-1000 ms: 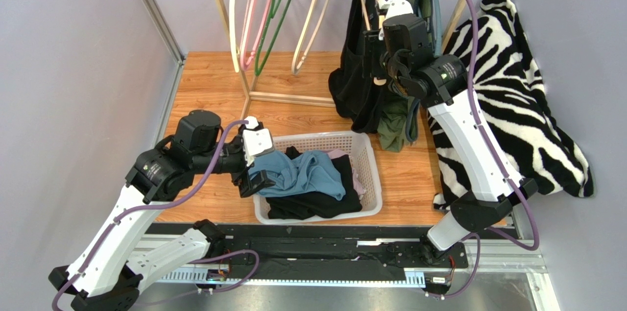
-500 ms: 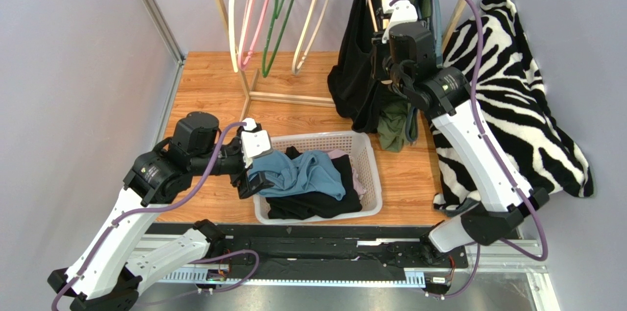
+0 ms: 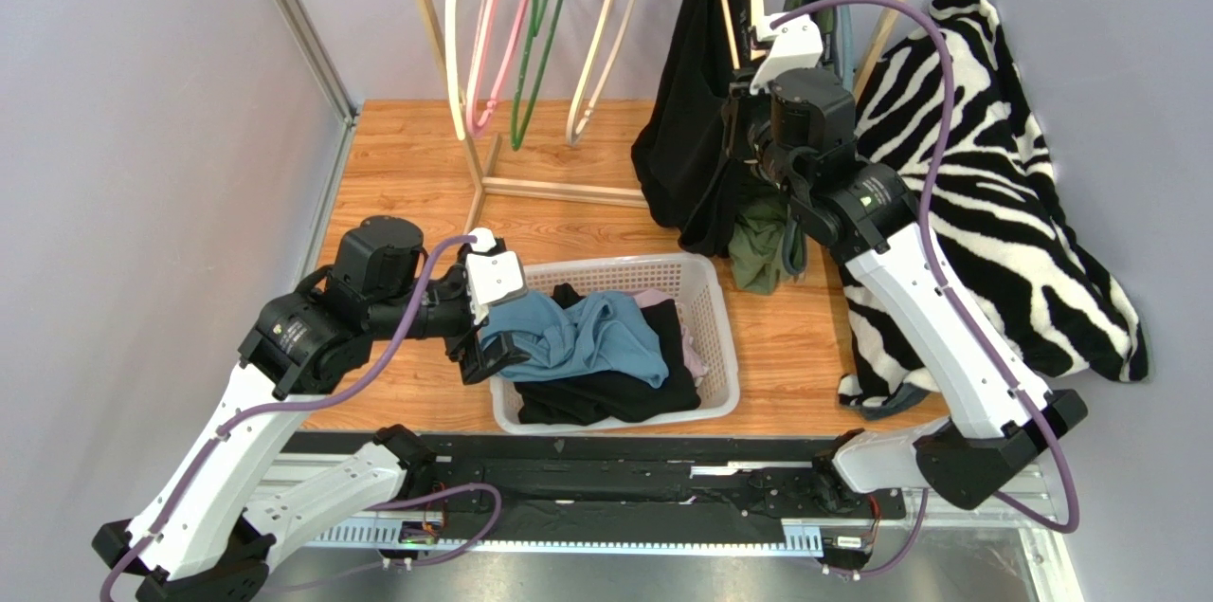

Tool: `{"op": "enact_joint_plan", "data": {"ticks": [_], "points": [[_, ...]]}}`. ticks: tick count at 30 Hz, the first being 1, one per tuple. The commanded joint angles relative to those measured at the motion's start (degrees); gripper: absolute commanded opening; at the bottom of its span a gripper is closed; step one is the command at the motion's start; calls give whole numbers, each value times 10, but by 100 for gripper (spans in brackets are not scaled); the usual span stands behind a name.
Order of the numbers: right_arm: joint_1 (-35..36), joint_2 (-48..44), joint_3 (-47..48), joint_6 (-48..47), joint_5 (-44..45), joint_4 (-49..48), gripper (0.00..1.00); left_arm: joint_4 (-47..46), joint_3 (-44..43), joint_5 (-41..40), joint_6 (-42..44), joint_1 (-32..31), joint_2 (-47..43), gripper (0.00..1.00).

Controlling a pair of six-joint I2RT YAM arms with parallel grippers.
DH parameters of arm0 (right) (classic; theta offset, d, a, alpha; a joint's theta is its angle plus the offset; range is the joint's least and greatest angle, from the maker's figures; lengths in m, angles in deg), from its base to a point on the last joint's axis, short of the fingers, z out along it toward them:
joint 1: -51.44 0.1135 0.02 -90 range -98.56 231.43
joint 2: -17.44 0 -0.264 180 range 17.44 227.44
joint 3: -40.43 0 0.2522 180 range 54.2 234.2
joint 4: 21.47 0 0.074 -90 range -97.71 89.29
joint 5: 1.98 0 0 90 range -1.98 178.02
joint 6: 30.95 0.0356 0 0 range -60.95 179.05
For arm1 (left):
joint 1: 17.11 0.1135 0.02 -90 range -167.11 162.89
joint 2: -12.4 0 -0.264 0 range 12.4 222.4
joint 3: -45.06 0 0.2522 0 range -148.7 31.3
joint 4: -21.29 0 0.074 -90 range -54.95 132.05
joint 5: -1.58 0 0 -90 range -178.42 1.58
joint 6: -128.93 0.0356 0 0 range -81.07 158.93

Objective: Remove the tank top from the hanger
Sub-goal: Pick up the hanger from the clothesline.

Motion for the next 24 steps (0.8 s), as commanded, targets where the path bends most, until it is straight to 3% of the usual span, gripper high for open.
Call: {"op": "enact_joint_plan", "data": {"ticks": [1,12,16,20,24], "points": [[5,-75,-18,-4,-33,-13,0,-4,2,4,-5,3,-5,99],[8,-184,-17,-4,-209,271,0,-1,-10,-14,-1,3,-9,99],[9,-259,-9,-5,-257,300,0,-22,10,-17,-12,13,-13,99],[9,-332,-2,-33,-360,283,0,-47,21,-40,-27,21,-9,99],[9,-362,65,-42,-412,284,0,-54,21,-40,-29,25,-6,99]]}}
